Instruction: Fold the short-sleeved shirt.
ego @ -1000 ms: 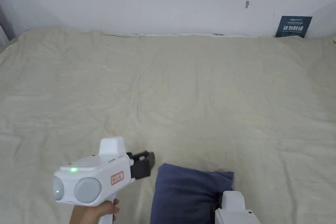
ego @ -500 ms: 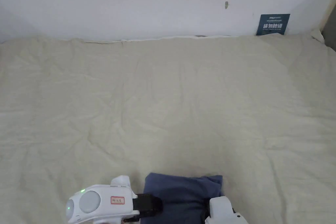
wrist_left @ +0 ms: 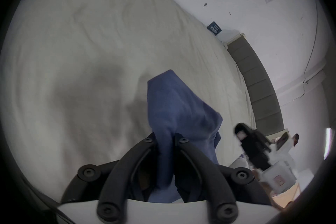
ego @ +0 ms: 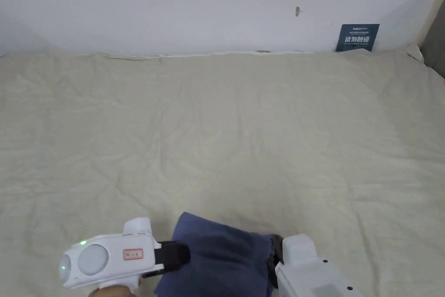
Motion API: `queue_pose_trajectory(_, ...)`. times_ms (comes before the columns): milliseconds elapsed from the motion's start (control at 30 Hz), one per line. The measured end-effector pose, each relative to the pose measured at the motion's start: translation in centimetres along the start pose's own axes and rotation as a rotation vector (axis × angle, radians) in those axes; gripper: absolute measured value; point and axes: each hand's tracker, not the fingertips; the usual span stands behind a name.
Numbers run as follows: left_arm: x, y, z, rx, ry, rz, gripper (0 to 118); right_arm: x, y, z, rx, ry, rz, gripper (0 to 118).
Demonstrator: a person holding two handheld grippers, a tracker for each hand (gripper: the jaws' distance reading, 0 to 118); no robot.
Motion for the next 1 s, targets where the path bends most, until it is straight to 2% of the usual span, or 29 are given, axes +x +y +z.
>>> queue_pose_trajectory(267, -11.2, 7.8, 9.3, 0.111, 0.284, -0.046, 17, -2.6, 8.3, 1.7, 0.151, 0.009, -0.020, 2)
queue_pose_trajectory(500, -20.9, 11.6, 15.9, 0.147, 0.553, -0.005, 16, -4.6, 12.0, 0.2, 0.200, 0.009, -0.046, 2)
queue_pose_trajectory(733, -26.7, 12.5, 19.9, 0.170, 0.720, 0.100, 16, -5.5, 13.5, -2.0, 0.211, -0.008, -0.056, 2)
queue_pose_trajectory(900, -27.6, 12.5, 19.8, 0.146, 0.776, 0.105, 18, -4.9, 13.5, -2.7, 0.199, -0.021, -0.085, 2)
queue_pose_trajectory(933, -27.9, 13.1, 19.7, 0.147, 0.779, 0.107, 23, -4.7, 13.5, -2.7, 0.196, -0.020, -0.098, 2)
queue_pose_trajectory(967, -27.3, 13.0, 19.4, 0.151, 0.790, 0.101, 44, -4.4, 13.4, -2.5, 0.192, -0.023, -0.104, 2)
queue_pose_trajectory(1000, -26.7, 12.8, 19.5, 0.161, 0.796, 0.088, 72, -4.2, 13.4, -2.3, 0.190, -0.027, -0.108, 2)
